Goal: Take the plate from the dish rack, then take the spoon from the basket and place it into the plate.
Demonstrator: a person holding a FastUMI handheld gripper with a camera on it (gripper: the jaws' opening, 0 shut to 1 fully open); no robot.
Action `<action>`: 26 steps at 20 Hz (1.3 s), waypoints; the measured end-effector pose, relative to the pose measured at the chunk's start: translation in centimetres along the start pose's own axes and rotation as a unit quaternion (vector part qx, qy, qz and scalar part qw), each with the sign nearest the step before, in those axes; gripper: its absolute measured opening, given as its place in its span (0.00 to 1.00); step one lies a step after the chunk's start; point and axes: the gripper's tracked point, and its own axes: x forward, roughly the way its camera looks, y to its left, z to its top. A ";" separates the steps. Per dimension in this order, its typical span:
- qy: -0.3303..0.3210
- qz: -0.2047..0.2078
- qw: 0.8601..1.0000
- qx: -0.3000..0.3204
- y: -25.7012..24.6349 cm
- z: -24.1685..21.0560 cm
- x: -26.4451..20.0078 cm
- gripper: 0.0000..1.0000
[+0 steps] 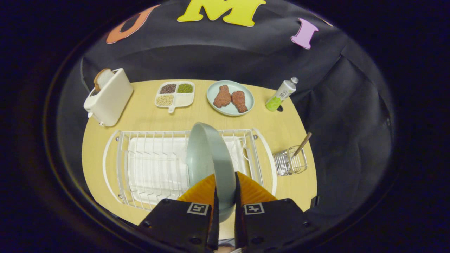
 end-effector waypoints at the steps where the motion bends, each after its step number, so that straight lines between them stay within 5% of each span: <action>1: -0.022 -0.028 0.999 0.003 -0.6 0.8 -0.4 0.23; 8: -0.097 -0.037 0.994 0.017 1.3 0.7 -5.9 0.23; 14: -0.072 0.143 0.987 0.021 1.8 -6.7 -7.9 0.22; 22: -0.063 0.264 0.960 0.071 -4.0 -18.2 -2.9 0.22; 26: -0.059 0.271 0.958 0.068 -5.5 -22.9 2.4 0.22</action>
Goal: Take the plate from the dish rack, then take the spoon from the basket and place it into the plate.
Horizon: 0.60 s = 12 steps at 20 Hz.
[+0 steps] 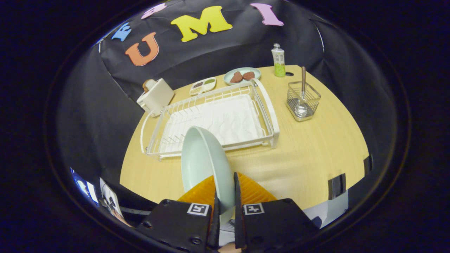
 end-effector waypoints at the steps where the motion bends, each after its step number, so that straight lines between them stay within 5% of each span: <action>1: 0.000 -0.007 1.000 0.005 -1.1 -0.9 0.9 0.22; 5: 0.011 0.029 0.999 0.032 -2.8 -2.9 2.5 0.23; 12: -0.019 0.009 1.000 0.009 -5.1 -2.5 3.8 0.31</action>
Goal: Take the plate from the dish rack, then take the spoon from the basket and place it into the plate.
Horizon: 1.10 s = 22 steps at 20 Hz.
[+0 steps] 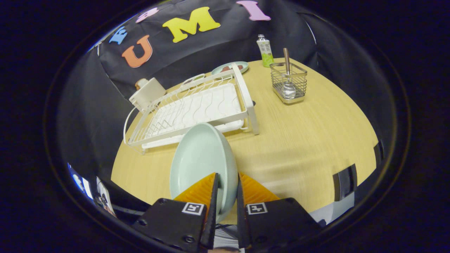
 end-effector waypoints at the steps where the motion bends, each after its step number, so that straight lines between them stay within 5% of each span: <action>1: -0.004 -0.005 1.000 -0.008 -0.3 -0.1 0.1 0.32; 7: -0.040 -0.020 0.999 -0.016 -1.7 0.8 0.3 0.48; 10: -0.095 -0.041 0.994 -0.035 -3.2 2.8 -0.8 0.66; 12: -0.137 -0.072 0.987 -0.051 -4.8 4.5 -1.8 0.84; 15: -0.210 -0.078 0.972 -0.072 -5.7 6.7 -3.1 0.95; 19: -0.326 -0.133 0.925 -0.139 -8.7 10.7 -5.4 1.00; 22: -0.330 -0.128 0.927 -0.126 -10.4 11.9 -4.6 1.00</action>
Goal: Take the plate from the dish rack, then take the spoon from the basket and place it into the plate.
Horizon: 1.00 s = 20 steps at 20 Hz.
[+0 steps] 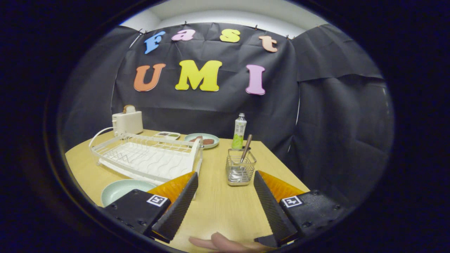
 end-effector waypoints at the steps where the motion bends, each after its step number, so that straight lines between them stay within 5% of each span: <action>1: 0.007 -0.002 1.000 0.011 -0.7 -0.2 1.0 1.00; 11: 0.021 0.047 0.998 0.042 -5.0 4.2 12.7 1.00; 18: 0.050 0.048 0.994 0.081 -5.7 6.9 19.8 0.84; 20: 0.055 0.039 0.994 0.087 -5.6 6.7 21.0 0.70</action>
